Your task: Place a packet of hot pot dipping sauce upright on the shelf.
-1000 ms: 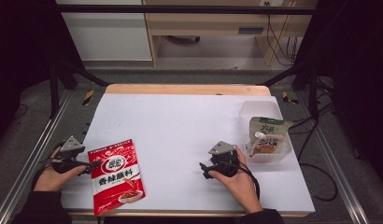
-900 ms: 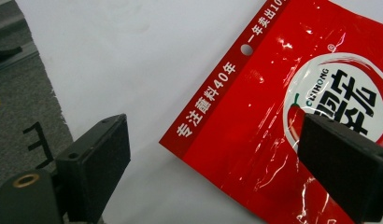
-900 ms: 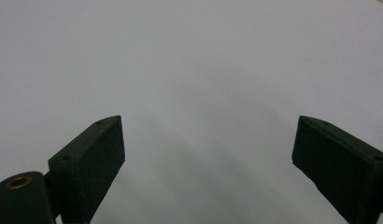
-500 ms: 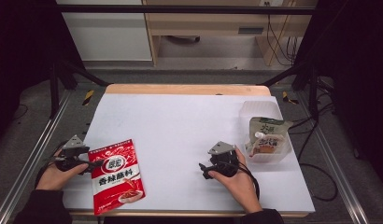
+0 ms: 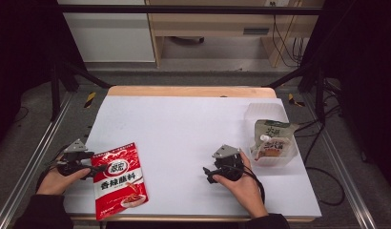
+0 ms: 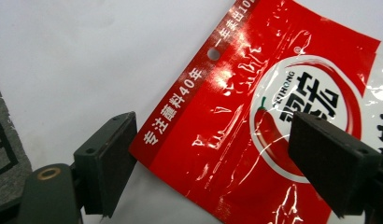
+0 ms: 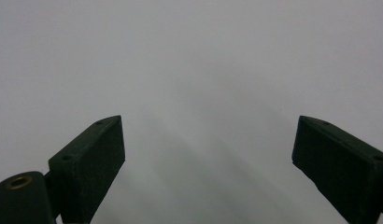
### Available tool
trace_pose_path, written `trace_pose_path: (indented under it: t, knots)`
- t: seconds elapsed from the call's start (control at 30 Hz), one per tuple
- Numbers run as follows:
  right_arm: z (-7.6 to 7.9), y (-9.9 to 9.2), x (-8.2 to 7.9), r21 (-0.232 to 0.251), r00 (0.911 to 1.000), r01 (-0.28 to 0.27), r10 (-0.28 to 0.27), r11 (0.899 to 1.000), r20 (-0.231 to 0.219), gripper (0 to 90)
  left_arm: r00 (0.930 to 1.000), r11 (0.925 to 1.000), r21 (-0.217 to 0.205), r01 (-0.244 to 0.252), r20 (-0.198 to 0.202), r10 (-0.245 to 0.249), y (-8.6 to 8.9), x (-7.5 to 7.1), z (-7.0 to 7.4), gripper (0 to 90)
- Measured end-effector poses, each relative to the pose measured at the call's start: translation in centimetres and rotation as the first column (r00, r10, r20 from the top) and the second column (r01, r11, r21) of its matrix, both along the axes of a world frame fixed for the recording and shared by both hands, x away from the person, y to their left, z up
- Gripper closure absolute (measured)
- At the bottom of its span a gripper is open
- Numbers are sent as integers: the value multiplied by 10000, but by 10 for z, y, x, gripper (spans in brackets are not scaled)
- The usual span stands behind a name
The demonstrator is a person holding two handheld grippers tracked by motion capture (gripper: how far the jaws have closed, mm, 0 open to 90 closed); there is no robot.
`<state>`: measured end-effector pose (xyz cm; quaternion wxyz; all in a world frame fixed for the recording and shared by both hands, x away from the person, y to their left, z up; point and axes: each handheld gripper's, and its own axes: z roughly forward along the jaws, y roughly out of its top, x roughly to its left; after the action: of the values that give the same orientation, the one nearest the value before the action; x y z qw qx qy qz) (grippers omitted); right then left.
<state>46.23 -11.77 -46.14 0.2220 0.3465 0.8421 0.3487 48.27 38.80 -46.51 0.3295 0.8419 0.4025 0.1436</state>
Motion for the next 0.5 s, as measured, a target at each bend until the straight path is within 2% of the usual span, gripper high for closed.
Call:
trace_pose_path:
  t: [0.1,0.4,0.5]
  knots:
    - [0,0,0,4,10000,-22,22,10000,10,100,10000,10000,12,30,21,-30,0,-1,1,188]
    - [1,-1,0,6,10000,-36,36,10000,-26,100,9999,9984,-556,141,101,-136,-5,-9,9,223]
    - [1,-1,-1,16,10000,-62,62,10000,-35,101,9997,9983,-539,217,115,-211,-6,-12,12,229]
